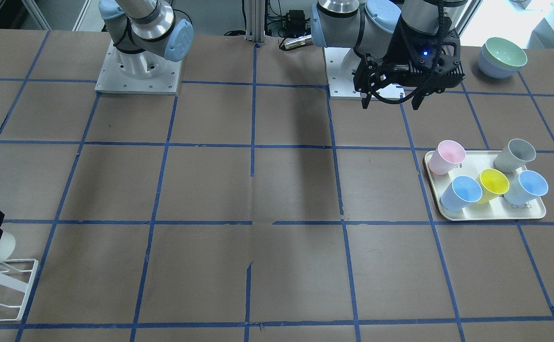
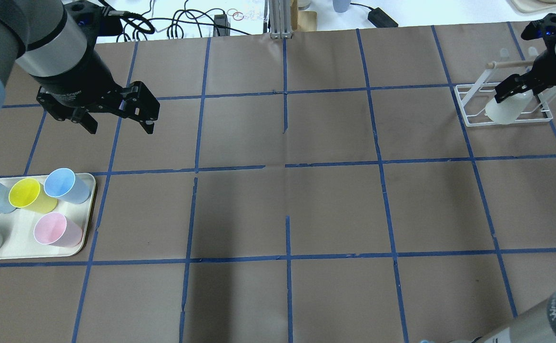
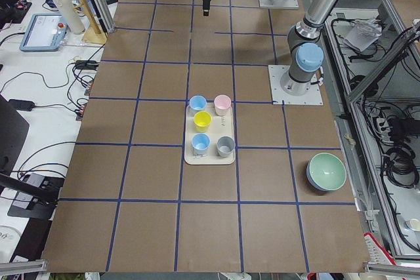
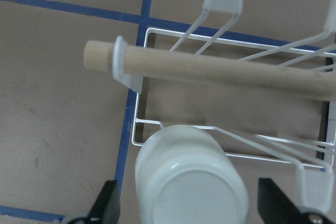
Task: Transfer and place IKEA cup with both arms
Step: 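Lower the right gripper onto the white cup on the rack and close, then lift the white cup off the rack with the right gripper, then carry the white cup toward the left gripper while the left arm reaches toward it, then close the left gripper on the white cup's rim beside the right gripper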
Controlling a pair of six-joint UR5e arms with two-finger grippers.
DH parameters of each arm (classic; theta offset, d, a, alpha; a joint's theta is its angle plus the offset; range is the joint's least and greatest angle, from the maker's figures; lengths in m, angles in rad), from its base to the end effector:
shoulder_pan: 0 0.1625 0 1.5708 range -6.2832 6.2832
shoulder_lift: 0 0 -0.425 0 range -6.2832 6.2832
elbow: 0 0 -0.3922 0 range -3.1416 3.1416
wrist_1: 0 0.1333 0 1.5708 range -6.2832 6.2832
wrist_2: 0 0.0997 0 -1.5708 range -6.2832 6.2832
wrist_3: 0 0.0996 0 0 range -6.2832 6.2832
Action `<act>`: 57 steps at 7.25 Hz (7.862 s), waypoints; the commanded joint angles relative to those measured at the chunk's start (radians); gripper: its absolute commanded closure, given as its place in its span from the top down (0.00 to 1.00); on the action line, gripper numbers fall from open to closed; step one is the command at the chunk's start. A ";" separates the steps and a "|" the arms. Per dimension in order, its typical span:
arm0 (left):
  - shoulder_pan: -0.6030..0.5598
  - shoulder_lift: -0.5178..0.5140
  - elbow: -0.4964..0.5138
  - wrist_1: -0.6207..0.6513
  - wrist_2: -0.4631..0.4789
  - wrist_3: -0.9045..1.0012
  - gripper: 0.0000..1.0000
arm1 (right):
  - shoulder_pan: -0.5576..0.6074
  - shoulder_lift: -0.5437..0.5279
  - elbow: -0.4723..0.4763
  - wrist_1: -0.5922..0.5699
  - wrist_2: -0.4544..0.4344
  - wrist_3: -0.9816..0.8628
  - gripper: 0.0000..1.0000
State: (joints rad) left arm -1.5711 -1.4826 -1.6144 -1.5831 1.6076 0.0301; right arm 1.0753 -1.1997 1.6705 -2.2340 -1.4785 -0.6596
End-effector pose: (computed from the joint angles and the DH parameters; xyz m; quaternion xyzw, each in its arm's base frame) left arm -0.1298 -0.4572 0.5071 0.0149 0.9996 -0.0159 0.0186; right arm -0.1697 -0.6136 0.3024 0.0859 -0.9906 0.1055 0.0139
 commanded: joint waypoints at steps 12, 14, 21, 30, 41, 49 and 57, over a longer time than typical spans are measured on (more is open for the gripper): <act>0.000 0.001 -0.002 0.000 -0.002 -0.001 1.00 | 0.002 -0.185 -0.071 0.214 -0.028 -0.011 0.08; 0.000 -0.001 0.002 0.000 -0.002 -0.001 1.00 | 0.017 -0.297 -0.071 0.314 -0.008 -0.012 0.07; 0.002 -0.016 -0.007 0.002 -0.087 0.007 1.00 | 0.532 -0.321 -0.063 0.402 0.020 0.572 0.01; 0.175 -0.001 -0.176 0.006 -1.245 0.206 1.00 | 0.355 -0.397 -0.014 0.753 1.143 0.686 0.00; 0.154 -0.001 -0.174 0.163 -1.468 0.022 0.99 | 0.390 -0.388 0.187 0.774 1.534 0.620 0.00; 0.111 0.019 -0.185 0.158 -1.453 -0.047 0.41 | 0.431 -0.380 0.176 0.772 1.534 0.664 0.00; 0.111 0.022 -0.183 0.160 -1.453 -0.048 0.00 | 0.411 -0.377 0.173 0.772 1.528 0.675 1.00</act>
State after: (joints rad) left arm -1.4605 -1.4600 -1.7976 -1.4242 0.1548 -0.0173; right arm 1.4980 -1.5769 1.8455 -1.4610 0.0522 0.0101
